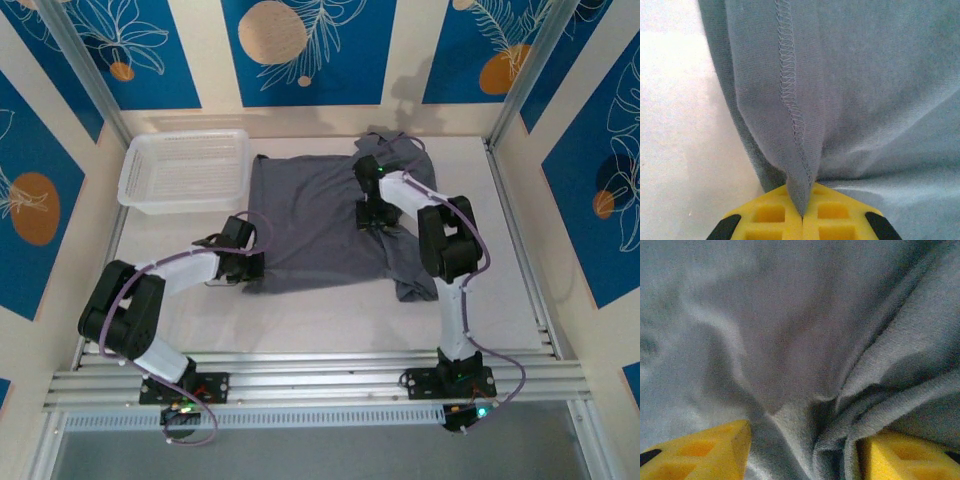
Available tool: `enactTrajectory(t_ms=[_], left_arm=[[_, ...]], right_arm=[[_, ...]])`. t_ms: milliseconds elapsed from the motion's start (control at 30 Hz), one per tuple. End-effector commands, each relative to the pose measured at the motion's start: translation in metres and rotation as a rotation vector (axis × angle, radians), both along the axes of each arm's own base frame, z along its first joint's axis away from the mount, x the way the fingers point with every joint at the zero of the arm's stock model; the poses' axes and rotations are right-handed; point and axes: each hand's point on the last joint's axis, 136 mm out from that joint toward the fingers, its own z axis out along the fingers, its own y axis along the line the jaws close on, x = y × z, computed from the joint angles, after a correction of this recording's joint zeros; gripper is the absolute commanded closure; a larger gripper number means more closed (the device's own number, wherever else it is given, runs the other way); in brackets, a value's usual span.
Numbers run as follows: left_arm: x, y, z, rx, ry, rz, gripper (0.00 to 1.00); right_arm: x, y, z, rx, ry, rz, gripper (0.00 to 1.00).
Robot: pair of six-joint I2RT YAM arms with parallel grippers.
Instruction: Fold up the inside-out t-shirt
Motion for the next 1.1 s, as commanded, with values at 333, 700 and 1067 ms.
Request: enactTrajectory(t_ms=[333,700,1067], left_arm=[[-0.005,-0.001,-0.006,-0.014,0.039,-0.01,1.0],[-0.007,0.0,-0.005,-0.014,0.039,-0.006,1.0],[-0.007,0.004,-0.003,0.0,0.03,-0.003,1.0]], right_arm=[[-0.049,-0.108,0.053,0.57,-0.164,-0.532,0.44],[-0.055,-0.09,0.032,0.71,-0.062,-0.503,0.72],[-0.066,-0.011,0.073,0.81,-0.085,-0.338,1.0]])
